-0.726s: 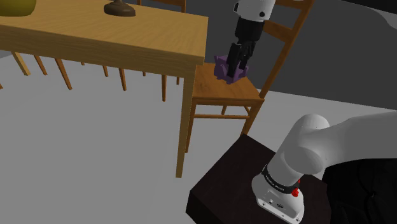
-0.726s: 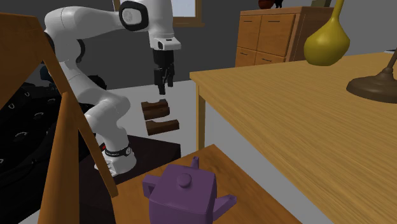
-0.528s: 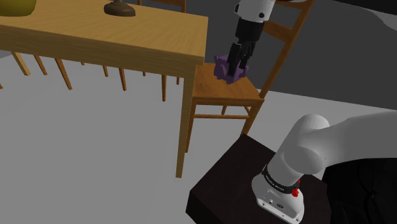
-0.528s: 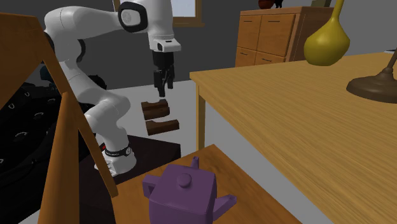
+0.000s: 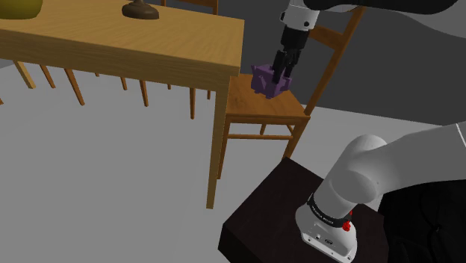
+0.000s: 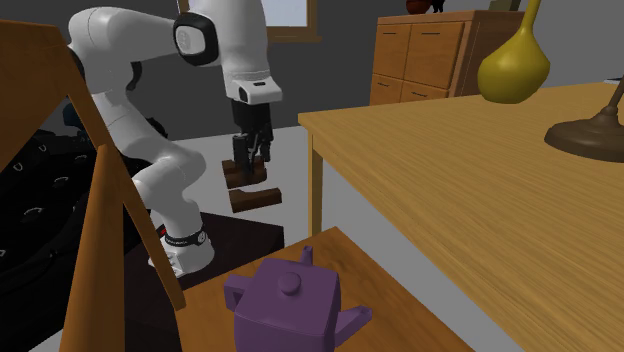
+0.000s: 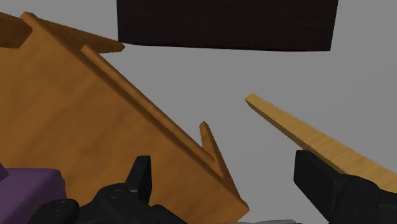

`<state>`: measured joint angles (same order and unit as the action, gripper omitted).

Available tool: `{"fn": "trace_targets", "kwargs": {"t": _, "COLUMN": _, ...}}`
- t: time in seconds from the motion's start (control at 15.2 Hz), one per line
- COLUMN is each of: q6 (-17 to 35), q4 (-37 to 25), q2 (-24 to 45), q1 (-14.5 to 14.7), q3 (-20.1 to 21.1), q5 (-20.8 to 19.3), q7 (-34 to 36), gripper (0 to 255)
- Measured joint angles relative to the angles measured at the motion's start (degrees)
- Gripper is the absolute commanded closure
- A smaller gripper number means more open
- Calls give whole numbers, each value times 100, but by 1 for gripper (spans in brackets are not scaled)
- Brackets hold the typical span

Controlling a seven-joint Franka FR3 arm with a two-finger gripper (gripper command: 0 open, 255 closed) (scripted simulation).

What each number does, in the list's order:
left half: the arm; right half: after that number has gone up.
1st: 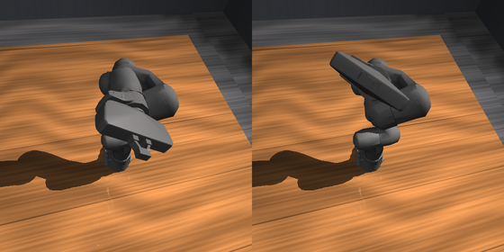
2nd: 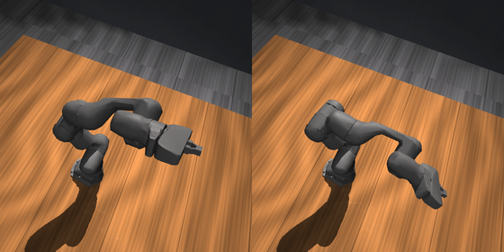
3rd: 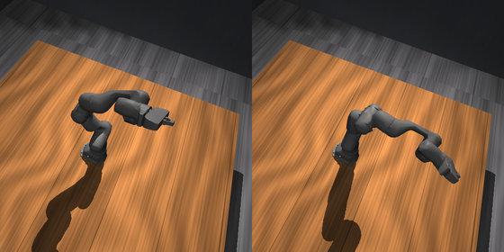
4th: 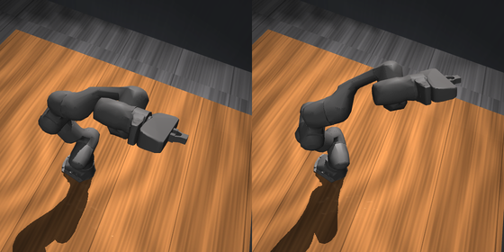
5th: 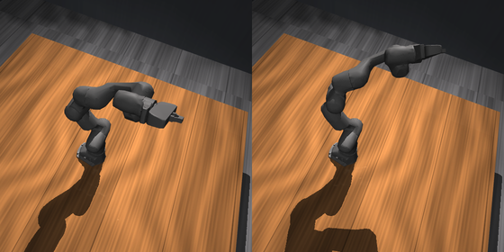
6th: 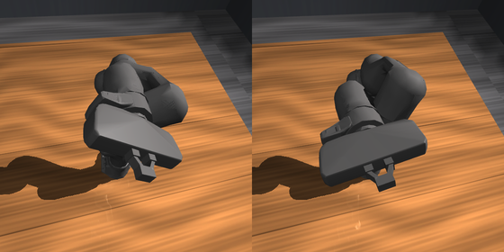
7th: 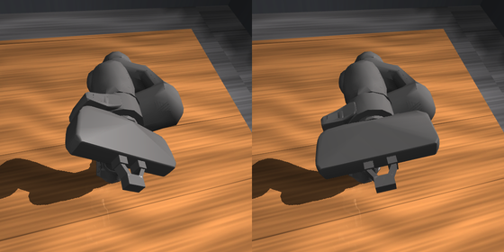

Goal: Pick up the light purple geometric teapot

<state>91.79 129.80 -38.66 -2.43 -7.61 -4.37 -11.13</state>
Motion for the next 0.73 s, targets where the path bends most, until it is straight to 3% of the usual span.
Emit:
{"fn": "trace_targets", "kwargs": {"t": 0.4, "q6": 429, "q4": -244, "q2": 612, "q1": -191, "q3": -706, "q5": -240, "q7": -698, "gripper": 0}}
{"fn": "trace_targets", "kwargs": {"t": 0.73, "q6": 701, "q4": -816, "q2": 1413, "q1": -270, "q3": -1284, "q5": -241, "q7": -1298, "gripper": 0}}
